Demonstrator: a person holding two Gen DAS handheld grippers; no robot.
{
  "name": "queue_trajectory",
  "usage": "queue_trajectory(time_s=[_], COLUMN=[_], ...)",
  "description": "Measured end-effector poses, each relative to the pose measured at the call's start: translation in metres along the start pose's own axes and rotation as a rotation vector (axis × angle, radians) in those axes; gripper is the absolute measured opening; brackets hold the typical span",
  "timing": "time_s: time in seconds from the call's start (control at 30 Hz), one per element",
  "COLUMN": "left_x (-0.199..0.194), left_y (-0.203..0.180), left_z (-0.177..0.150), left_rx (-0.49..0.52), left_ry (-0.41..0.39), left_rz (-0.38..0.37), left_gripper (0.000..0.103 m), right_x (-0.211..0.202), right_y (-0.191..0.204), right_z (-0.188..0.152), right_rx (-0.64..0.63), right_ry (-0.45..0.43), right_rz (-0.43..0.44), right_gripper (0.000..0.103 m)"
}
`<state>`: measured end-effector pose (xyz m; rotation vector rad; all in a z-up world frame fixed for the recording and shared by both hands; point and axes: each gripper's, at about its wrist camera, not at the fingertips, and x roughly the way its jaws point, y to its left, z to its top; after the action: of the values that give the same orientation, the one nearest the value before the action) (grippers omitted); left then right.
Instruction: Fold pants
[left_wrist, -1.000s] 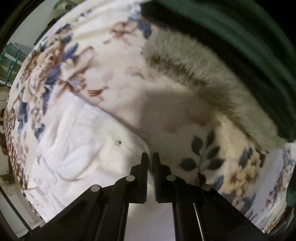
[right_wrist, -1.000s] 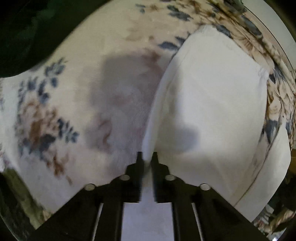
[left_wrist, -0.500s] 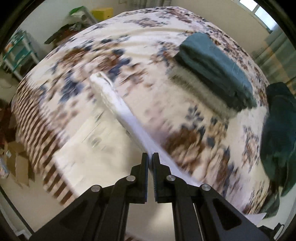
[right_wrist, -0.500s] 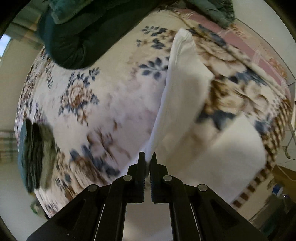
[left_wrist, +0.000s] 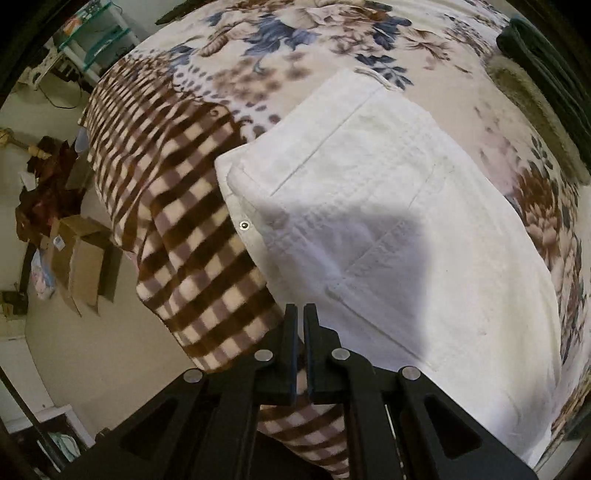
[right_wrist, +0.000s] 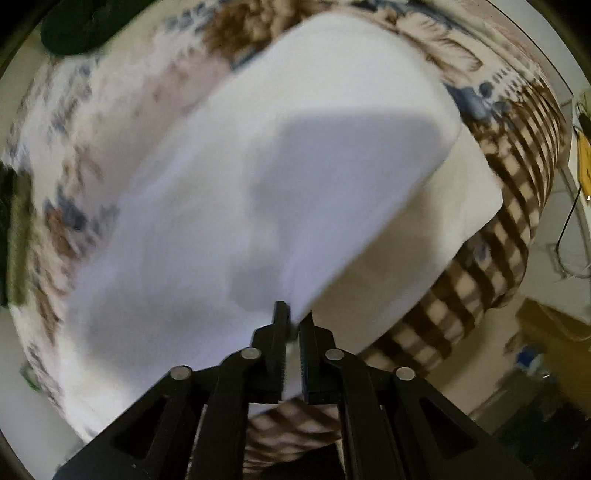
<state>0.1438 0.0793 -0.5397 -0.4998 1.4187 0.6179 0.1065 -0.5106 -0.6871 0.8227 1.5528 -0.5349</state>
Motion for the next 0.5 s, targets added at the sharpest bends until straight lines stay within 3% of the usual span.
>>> queue_trajectory(time_s=[0.07, 0.13, 0.2, 0.27, 0.37, 0.4, 0.43, 0.5], left_x=[-0.007, -0.015, -0.018, -0.013, -0.002, 0.002, 0.006, 0.011], left_y=[-0.008, -0.020, -0.031, -0.037, -0.045, -0.044, -0.045, -0.044], left_z=[-0.004, -0.007, -0.010, -0.009, -0.008, -0.006, -0.005, -0.003], left_rx=[0.037, 0.084, 0.100, 0.092, 0.078, 0.070, 0.058, 0.036], left_ry=[-0.020, -0.040, -0.033, -0.018, 0.008, 0.020, 0.029, 0.039], left_rz=[-0.009, -0.018, -0.044, -0.065, -0.077, -0.088, -0.098, -0.108], left_gripper=[0.003, 0.004, 0.006, 0.011, 0.036, 0.051, 0.059, 0.061], right_x=[-0.001, -0.014, -0.028, -0.027, -0.022, -0.019, -0.013, 0.002], right_y=[-0.012, -0.029, -0.054, -0.080, -0.109, -0.118, -0.125, -0.132], right_z=[-0.001, -0.002, -0.002, 0.003, 0.020, 0.027, 0.032, 0.041], right_rx=[0.023, 0.076, 0.165, 0.279, 0.435, 0.483, 0.529, 0.602], right_ry=[0.037, 0.006, -0.033, -0.042, -0.048, -0.052, -0.060, -0.076], right_rz=[0.022, 0.092, 0.143, 0.238, 0.313, 0.332, 0.343, 0.367], right_gripper=[0.023, 0.029, 0.043, 0.045, 0.046, 0.046, 0.046, 0.046])
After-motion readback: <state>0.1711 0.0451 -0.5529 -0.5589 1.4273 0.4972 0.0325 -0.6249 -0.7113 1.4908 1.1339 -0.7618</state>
